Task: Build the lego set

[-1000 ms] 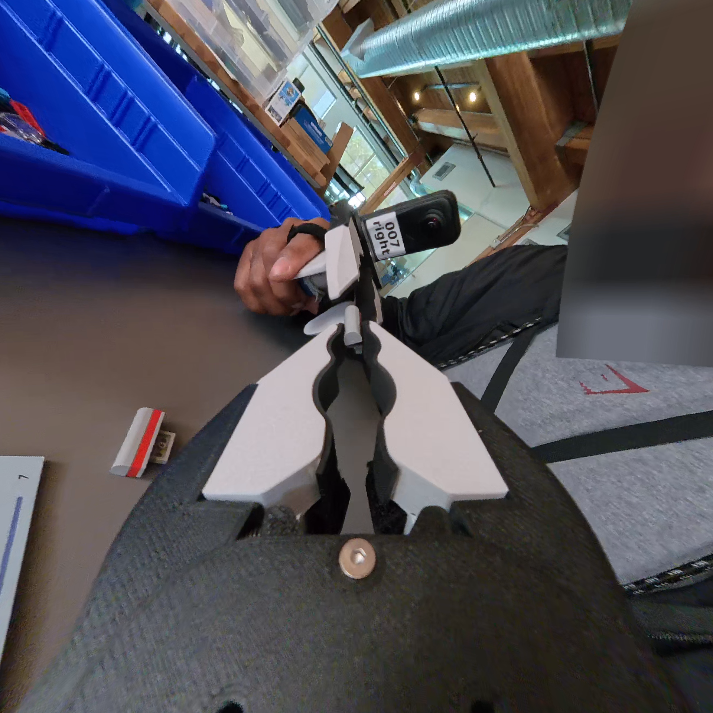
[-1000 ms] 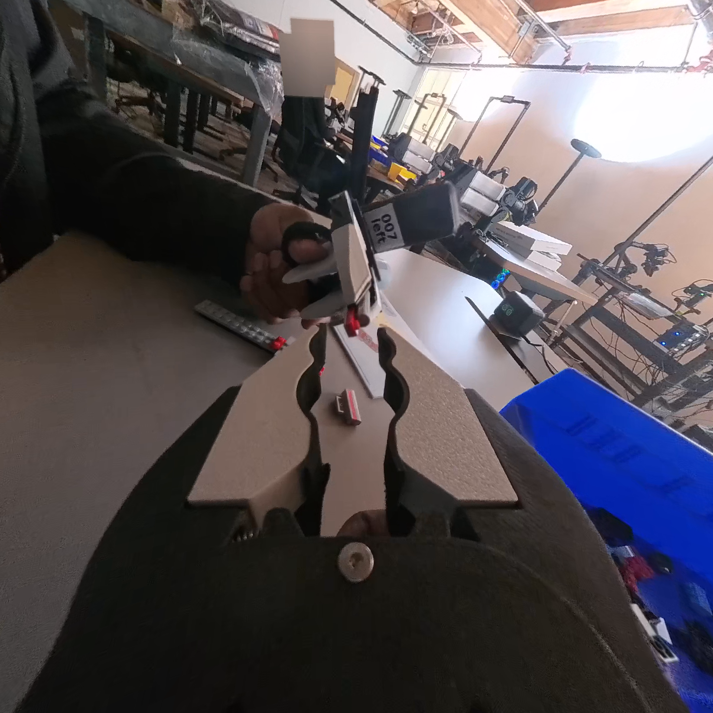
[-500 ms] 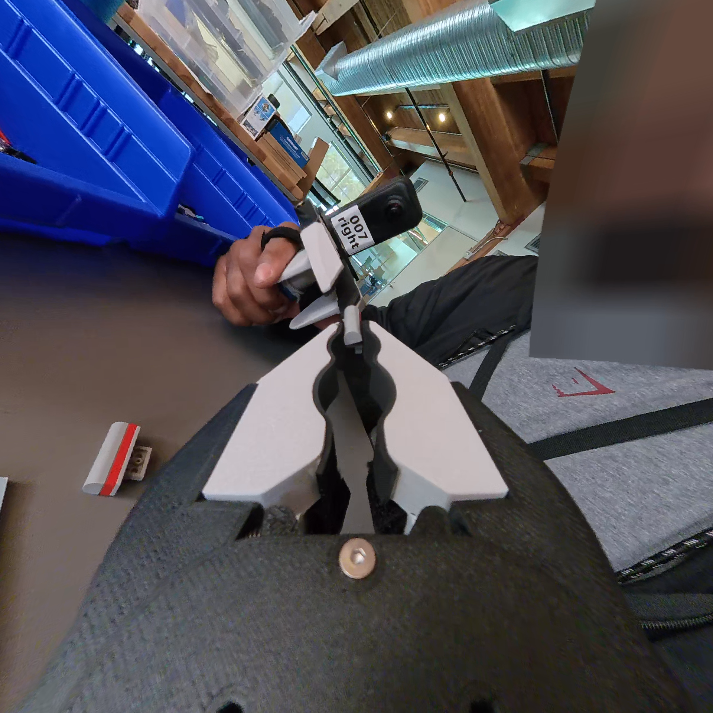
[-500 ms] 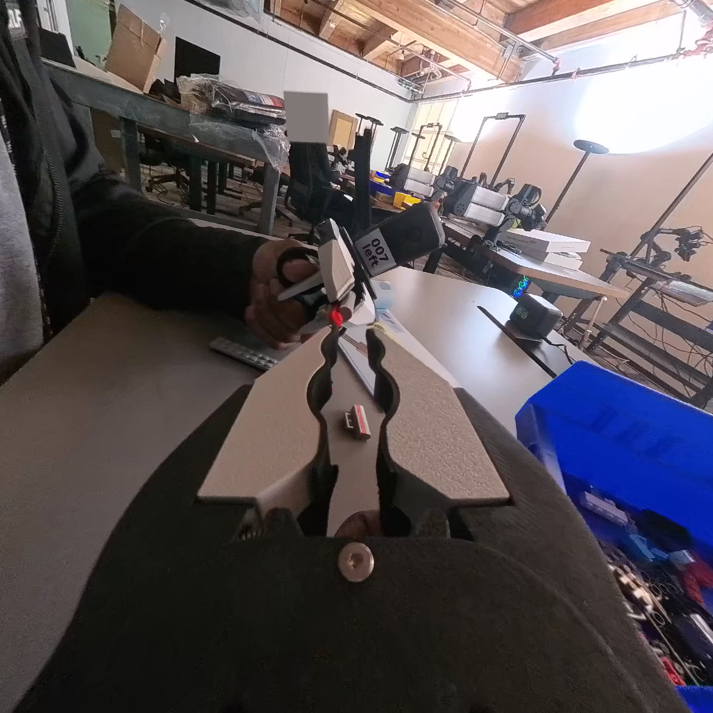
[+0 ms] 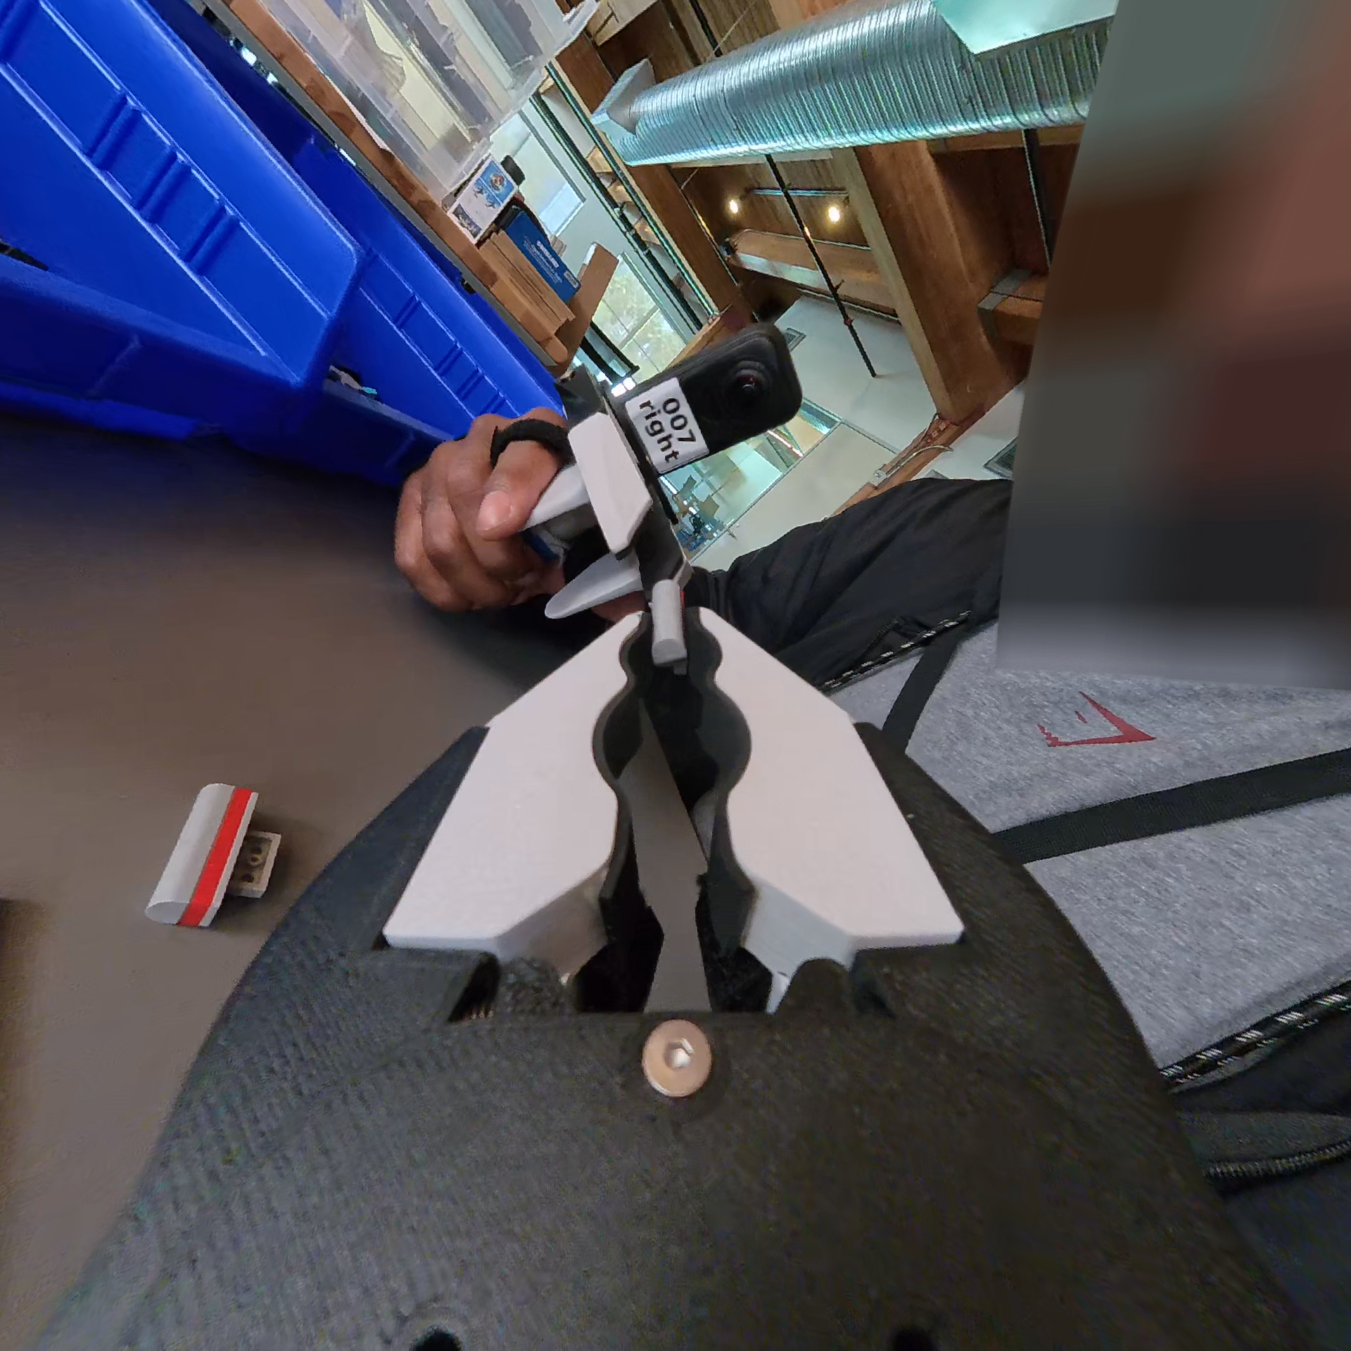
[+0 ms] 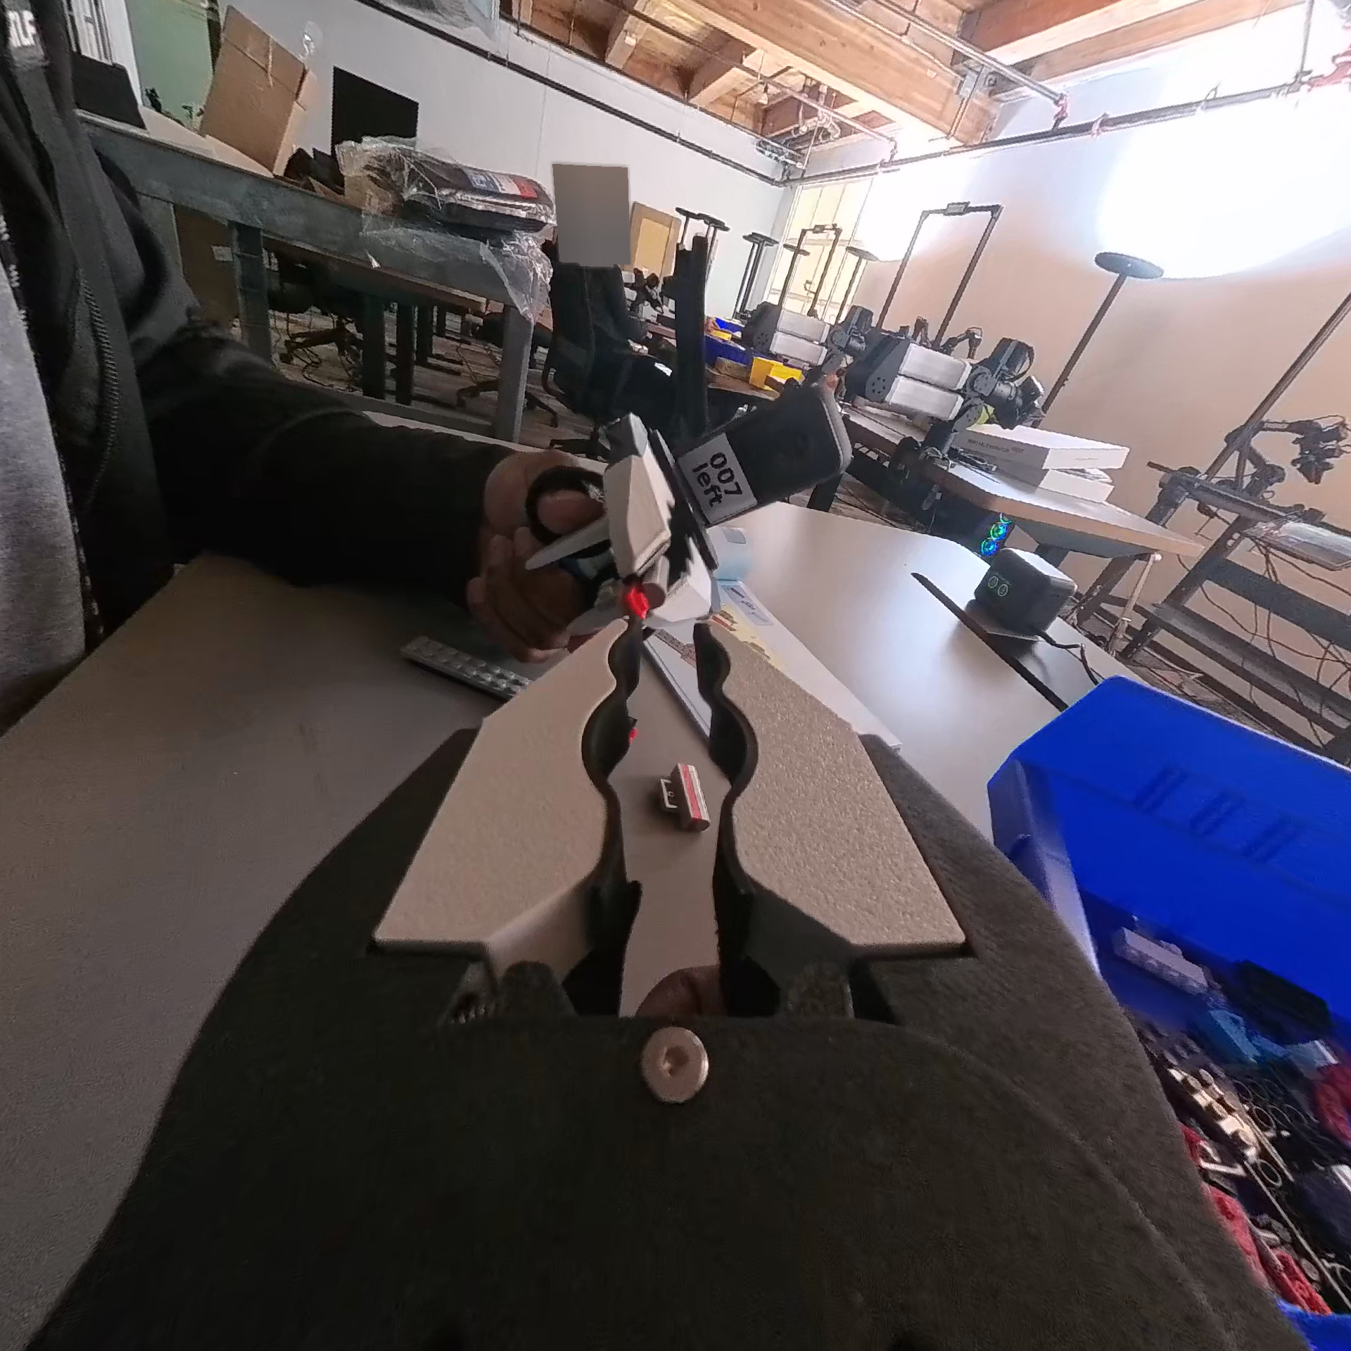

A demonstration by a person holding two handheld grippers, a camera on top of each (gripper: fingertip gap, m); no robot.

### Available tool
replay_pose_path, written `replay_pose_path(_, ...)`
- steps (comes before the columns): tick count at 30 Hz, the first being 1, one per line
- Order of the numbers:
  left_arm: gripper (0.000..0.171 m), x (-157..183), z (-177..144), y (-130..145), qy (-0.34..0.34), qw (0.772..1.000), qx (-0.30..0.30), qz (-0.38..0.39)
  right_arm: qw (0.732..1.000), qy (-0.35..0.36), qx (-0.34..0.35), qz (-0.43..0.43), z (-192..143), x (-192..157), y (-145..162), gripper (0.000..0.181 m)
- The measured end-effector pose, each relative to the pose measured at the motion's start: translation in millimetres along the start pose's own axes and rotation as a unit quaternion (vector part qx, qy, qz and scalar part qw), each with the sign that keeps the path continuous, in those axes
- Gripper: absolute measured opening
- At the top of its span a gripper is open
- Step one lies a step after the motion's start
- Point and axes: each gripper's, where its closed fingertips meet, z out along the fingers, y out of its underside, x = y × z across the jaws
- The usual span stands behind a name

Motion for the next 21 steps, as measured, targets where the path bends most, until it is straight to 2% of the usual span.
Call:
replay_pose_path(13, 0.007, -5.1, -0.4, -3.2, -0.033, 0.999, 0.002, 0.032, 1.000, 0.006, -0.004, 0.014, 1.0, 2.9, 2.9, 0.019)
replay_pose_path(16, 0.007, -5.1, -5.4, -13.9, -0.055, 0.996, 0.025, 0.065, 1.000, 0.012, -0.004, 0.027, 3.0, 4.5, 3.6, 0.023)
replay_pose_path(21, 0.007, -4.9, -13.2, -28.0, -0.119, 0.978, 0.042, 0.167, 0.997, 0.047, -0.007, 0.065, 12.6, 13.8, 8.6, 0.023)
